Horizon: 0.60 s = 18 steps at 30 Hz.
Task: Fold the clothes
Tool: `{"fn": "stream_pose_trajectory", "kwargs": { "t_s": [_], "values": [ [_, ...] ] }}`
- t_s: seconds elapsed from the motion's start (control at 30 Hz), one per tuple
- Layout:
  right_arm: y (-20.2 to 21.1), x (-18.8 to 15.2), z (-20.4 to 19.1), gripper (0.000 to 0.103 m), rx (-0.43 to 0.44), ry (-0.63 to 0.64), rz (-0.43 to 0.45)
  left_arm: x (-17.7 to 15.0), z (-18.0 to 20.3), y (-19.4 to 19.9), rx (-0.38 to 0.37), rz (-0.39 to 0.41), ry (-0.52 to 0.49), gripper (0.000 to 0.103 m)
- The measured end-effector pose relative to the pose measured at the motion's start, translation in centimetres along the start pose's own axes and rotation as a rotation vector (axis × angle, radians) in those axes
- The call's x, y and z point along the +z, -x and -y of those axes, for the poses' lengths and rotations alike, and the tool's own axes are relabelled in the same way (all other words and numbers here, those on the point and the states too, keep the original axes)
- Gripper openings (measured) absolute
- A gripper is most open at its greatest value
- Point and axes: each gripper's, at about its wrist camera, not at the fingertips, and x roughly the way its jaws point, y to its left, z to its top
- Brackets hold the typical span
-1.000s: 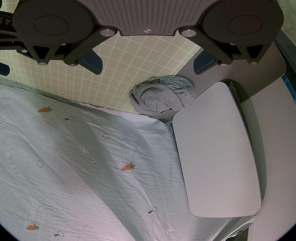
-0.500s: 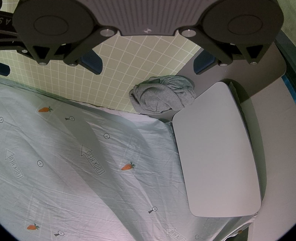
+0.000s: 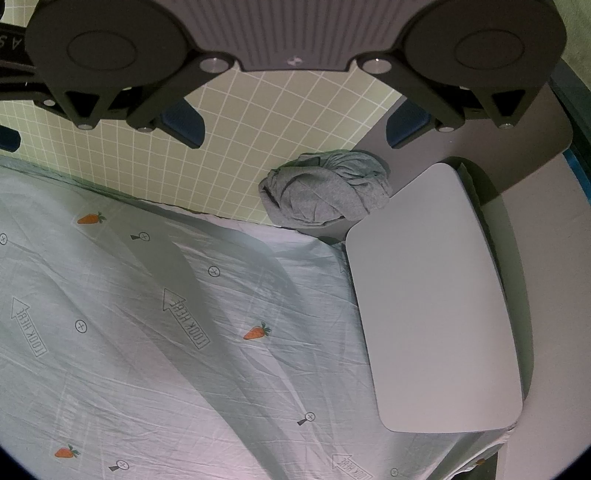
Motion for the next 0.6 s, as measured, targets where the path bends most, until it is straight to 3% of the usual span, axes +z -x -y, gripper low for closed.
{"fn": "stream_pose_trajectory", "kwargs": {
  "t_s": [0.6],
  "values": [
    [0.08, -0.07, 0.08, 0.103, 0.001, -0.001, -0.004, -0.17, 0.06, 0.04, 0.001, -0.008, 0.004, 0.103]
  ]
}}
